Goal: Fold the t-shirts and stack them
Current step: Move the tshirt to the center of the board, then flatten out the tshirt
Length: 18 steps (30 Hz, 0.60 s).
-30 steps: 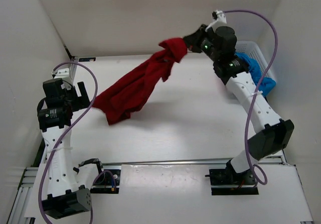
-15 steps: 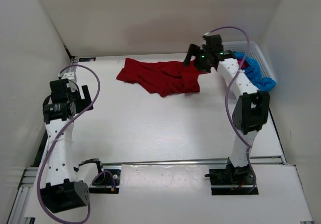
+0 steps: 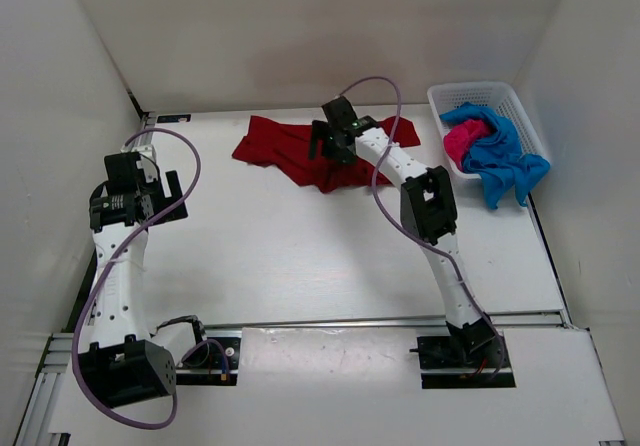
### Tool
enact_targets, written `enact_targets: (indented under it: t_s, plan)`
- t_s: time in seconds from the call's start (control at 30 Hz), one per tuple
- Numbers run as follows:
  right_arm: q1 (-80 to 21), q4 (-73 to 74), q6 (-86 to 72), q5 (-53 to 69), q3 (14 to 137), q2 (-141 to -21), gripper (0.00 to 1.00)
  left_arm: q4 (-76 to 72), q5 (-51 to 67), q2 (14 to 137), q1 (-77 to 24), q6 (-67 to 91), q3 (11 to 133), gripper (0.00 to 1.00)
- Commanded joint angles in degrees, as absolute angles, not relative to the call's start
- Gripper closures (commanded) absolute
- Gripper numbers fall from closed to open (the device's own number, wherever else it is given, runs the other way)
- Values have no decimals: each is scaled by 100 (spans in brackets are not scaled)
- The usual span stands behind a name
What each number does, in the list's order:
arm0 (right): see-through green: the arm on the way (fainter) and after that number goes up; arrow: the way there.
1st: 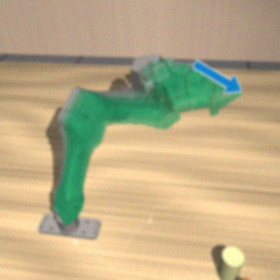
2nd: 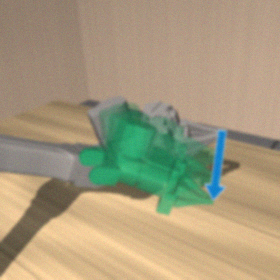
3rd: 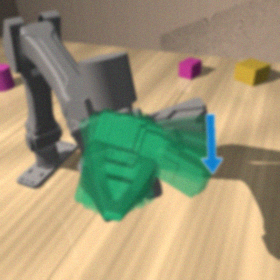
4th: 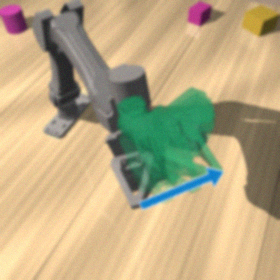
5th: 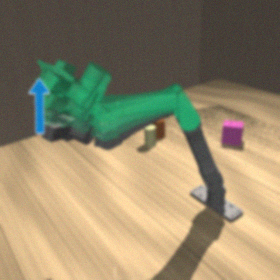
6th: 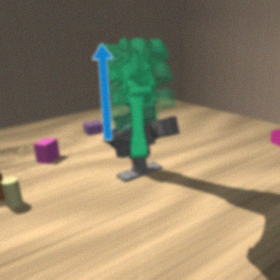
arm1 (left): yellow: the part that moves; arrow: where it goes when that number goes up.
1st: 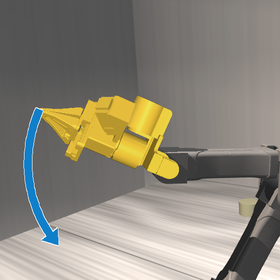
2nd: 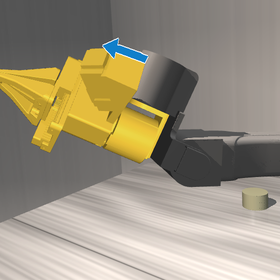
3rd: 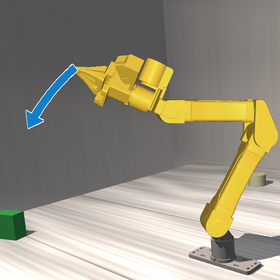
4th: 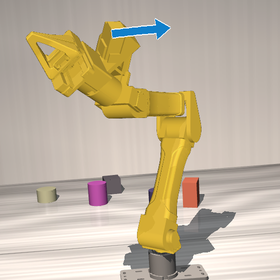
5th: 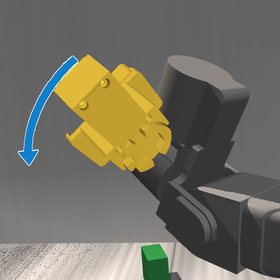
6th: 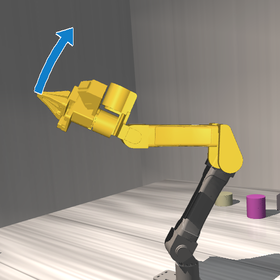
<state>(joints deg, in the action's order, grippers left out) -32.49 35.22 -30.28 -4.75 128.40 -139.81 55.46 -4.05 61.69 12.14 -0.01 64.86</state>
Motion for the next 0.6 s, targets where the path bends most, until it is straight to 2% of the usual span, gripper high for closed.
enact_targets:
  t_s: [0.0, 0.07, 0.1, 0.2, 0.23, 0.27, 0.3, 0.43, 0.57]
  plan:
    - [-3023, 4198, -3480, -669, 13077, -14194, 11, 5572, -519, 6108, 1187, 0, 6565, 0]
    - [-3023, 4368, -3376, -284, 12991, -14247, 26, 5572, -519, 6169, 1187, 0, 6565, 0]
    - [-3023, 4420, -3375, -177, 12834, -14247, 29, 5572, -519, 6170, 1187, 0, 6565, 0]
    - [-3146, 4228, -2963, 52, 11984, -13826, 54, 5572, -449, 6292, 1187, 0, 6513, 0]
    - [-3199, 4228, -2753, 192, 11832, -13669, 79, 5572, -396, 6293, 1187, 0, 6513, 0]
    - [-3199, 4228, -2664, 272, 11508, -13580, 92, 5572, -343, 6354, 1187, 0, 6513, 0]
    - [-3199, 4228, -2576, 377, 11505, -13466, 100, 5572, -291, 6354, 1187, 0, 6513, 0]
    - [-3260, 3816, -1690, 940, 9444, -12000, 100, 5511, -53, 6416, 985, 0, 6189, 0]
    - [-3313, 3498, -643, 582, 7667, -10541, 100, 5169, -158, 6486, 283, 0, 5451, 0]
